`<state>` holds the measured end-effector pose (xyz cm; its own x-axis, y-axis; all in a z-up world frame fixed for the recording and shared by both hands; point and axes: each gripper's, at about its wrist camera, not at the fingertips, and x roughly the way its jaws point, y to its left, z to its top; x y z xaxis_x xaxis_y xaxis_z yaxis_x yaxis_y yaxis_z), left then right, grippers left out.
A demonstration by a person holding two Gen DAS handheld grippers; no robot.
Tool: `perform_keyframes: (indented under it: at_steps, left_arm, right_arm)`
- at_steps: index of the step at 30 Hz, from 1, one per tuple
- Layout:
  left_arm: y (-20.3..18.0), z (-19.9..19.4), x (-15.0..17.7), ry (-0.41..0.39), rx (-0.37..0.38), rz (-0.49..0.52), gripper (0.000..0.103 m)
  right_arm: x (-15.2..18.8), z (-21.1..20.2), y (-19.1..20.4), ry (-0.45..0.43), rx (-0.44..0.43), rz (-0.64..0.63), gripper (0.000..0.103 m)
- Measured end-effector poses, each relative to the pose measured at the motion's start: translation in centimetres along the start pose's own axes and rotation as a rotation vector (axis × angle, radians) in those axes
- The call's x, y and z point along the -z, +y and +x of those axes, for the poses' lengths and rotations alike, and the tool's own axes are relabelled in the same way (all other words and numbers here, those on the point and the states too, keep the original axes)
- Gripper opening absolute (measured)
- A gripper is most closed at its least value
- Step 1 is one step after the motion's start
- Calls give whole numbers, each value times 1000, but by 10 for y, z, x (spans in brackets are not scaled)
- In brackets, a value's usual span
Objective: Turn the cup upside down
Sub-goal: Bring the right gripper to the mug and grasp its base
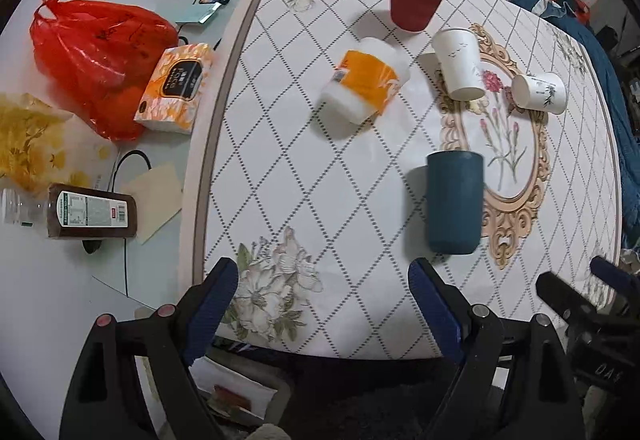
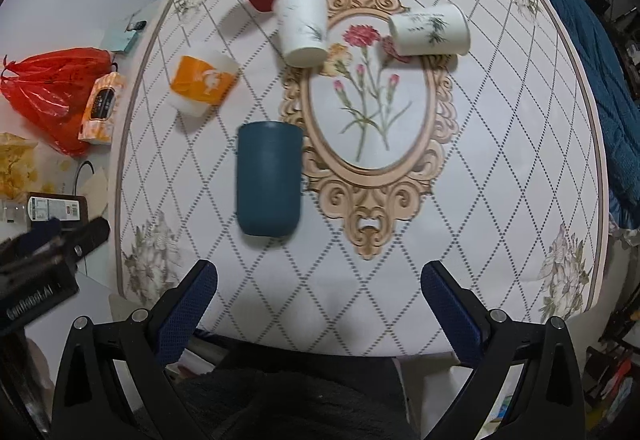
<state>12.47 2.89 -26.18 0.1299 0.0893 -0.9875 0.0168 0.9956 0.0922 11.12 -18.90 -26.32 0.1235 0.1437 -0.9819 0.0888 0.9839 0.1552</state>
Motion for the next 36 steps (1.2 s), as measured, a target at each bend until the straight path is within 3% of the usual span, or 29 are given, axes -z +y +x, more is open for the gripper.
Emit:
perform_keyframes:
  at_steps: [5,9,13,17,20,25,31,36]
  left_arm:
    - [24,15,8,7,-3,-37,87]
    - [42,36,10,14,-26,-86,87]
    - [55,61,10,44,-36,-157,87]
    - [58,86,7,77,-43,-202,87]
    - [61,97,5,92,-36,-248,88]
    - [63,112,4,110,-63,-297,88]
    - [66,126,4,143,-51,-324,88]
    - [63,129,-1,143,-45,-319,88]
  right_arm:
    - [-4,-1,30,-18,70,-94,103]
    - [-15,-2,66,-58,215,-423,103]
    - [-12,12,113,-112,468,-980,103]
    - [22,42,139,-126,648,-1641,103]
    - [54,72,126,-121,764,-2123,103]
    - [79,103,79,-73,829,-2730,100]
    - [65,122,48,-25,826,-3072,100]
    - [54,135,45,11,795,-3161,100]
